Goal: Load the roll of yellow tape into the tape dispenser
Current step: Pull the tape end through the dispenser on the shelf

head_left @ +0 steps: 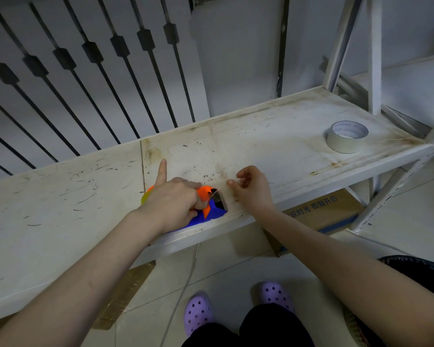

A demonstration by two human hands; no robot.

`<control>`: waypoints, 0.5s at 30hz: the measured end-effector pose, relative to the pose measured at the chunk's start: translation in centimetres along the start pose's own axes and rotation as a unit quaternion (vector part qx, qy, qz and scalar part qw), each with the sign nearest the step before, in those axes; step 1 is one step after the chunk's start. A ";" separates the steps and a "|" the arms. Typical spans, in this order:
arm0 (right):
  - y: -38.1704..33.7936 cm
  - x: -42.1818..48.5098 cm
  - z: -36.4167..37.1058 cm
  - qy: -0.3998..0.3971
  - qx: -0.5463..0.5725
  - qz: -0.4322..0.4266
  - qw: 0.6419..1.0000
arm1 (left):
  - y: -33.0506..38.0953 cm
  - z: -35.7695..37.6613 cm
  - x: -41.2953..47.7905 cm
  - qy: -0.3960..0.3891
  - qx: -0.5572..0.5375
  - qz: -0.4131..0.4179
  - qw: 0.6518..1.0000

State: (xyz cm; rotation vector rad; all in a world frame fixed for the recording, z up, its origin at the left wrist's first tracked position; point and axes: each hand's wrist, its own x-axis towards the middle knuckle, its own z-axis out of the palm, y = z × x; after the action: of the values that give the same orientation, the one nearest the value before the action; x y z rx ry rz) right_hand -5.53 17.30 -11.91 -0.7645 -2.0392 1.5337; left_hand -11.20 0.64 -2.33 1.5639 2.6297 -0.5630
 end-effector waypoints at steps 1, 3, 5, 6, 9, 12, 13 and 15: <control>0.1 -0.3 -0.1 0.006 0.013 0.006 1.000 | 0.0 0.0 0.0 -0.001 -0.007 0.003 1.000; 0.2 -1.0 -0.4 0.017 0.024 0.010 1.000 | 0.0 0.0 0.0 -0.010 -0.020 0.011 1.000; 0.2 -1.5 -0.5 0.023 0.033 0.013 0.999 | 0.0 -0.2 0.1 -0.021 -0.041 0.011 0.999; 0.2 -1.7 -0.6 0.023 0.043 0.016 0.999 | 0.0 -0.2 0.1 -0.022 -0.056 0.007 0.998; 0.4 -2.5 -0.8 0.027 0.070 0.023 0.997 | -0.1 -0.4 0.4 0.010 -0.116 -0.028 0.993; 0.7 -3.3 -1.0 0.030 0.088 0.028 0.995 | 0.4 -1.0 1.3 0.022 -0.105 -0.055 0.993; 0.7 -3.6 -1.0 0.029 0.092 0.030 0.995 | 0.8 -1.1 1.6 0.018 -0.094 -0.054 0.994; 0.8 -4.1 -1.0 0.033 0.098 0.029 0.994 | 1.5 -0.9 2.4 0.001 -0.082 -0.048 0.995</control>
State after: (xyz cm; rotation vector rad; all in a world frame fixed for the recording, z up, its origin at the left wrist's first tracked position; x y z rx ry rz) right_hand -1.76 15.41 -12.55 -0.7925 -1.8023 1.6875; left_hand -11.03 3.58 -2.45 1.3992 2.6859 -0.3399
